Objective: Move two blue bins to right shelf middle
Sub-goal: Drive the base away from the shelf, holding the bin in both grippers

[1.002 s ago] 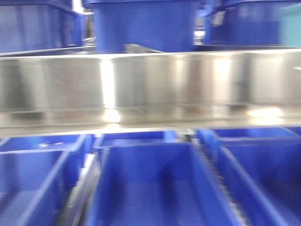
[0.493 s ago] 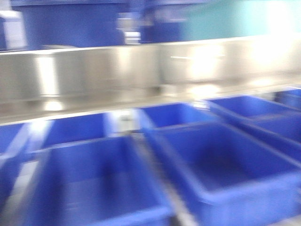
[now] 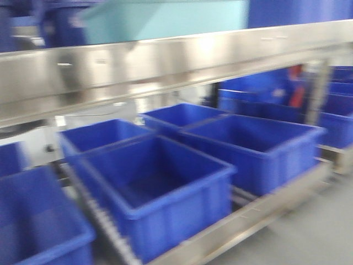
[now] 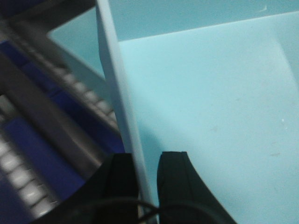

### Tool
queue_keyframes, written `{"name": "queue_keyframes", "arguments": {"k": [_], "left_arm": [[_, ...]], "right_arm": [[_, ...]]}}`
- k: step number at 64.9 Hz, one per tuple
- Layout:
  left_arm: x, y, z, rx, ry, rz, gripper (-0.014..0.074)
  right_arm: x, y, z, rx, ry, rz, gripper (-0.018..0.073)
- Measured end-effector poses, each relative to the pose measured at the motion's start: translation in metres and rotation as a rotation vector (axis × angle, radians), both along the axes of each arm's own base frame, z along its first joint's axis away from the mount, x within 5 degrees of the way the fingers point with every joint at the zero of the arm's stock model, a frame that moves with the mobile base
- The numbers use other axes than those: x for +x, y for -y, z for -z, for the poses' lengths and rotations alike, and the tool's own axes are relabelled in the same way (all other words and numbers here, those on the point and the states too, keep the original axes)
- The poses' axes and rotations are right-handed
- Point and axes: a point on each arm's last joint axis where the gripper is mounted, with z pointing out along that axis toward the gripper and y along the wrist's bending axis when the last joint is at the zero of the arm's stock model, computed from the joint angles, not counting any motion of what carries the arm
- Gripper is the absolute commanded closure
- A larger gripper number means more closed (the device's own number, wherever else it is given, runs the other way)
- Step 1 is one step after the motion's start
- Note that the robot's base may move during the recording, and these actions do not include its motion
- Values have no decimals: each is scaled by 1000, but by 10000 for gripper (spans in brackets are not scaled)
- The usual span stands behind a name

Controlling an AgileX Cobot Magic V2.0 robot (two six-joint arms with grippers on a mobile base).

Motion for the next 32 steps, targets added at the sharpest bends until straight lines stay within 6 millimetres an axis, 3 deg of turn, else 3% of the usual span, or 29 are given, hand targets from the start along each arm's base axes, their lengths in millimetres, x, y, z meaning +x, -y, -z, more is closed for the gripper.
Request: {"name": "queue_keyframes", "arguments": {"k": [32], "left_arm": [[1,1,1,1,-1,0,707]], "right_arm": [[0,0,0,1,3,1,711]]}}
